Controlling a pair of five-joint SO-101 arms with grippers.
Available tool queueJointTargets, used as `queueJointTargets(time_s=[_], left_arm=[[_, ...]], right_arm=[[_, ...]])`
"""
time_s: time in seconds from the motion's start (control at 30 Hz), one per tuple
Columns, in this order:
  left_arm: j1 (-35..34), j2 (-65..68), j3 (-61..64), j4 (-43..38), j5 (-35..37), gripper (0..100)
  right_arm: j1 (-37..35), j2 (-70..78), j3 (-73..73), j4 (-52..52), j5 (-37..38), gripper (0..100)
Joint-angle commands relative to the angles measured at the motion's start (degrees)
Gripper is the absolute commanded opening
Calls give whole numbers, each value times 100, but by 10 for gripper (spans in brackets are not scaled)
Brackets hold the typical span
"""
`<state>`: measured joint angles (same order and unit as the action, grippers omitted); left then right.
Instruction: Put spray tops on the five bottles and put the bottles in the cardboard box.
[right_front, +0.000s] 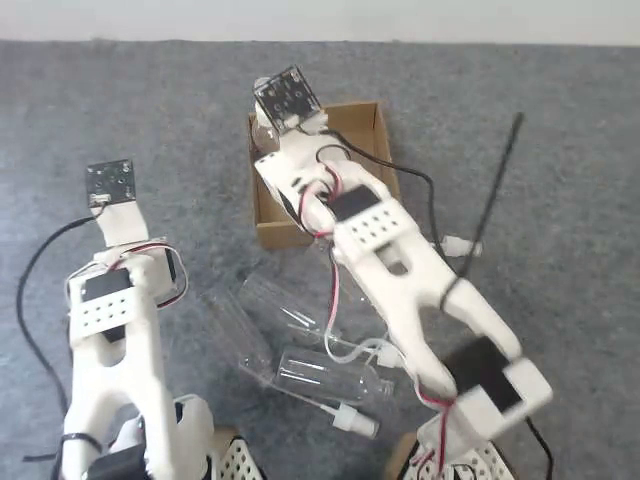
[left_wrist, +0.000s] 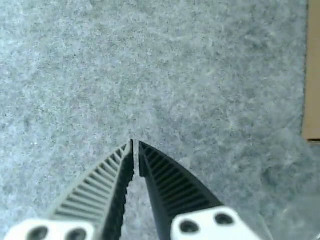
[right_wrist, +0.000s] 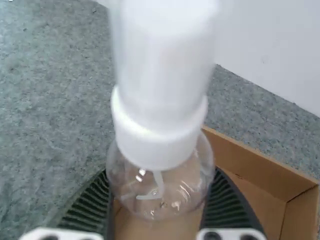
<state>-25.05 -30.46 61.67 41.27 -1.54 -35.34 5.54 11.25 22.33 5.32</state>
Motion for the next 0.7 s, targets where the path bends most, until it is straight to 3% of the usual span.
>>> queueJointTargets(time_s=[0.0,0.43,0.67], left_arm=[[-26,-229,-31,-132,-53,15],[0,-211,-22,-132,-53,15],[0,-211,-22,-132,-53,15]], right_arm=[[224,778,-1284,-136,-44,70],[356,3327,-3736,-136,-53,70],[488,4233,-4818,-145,-747,70]])
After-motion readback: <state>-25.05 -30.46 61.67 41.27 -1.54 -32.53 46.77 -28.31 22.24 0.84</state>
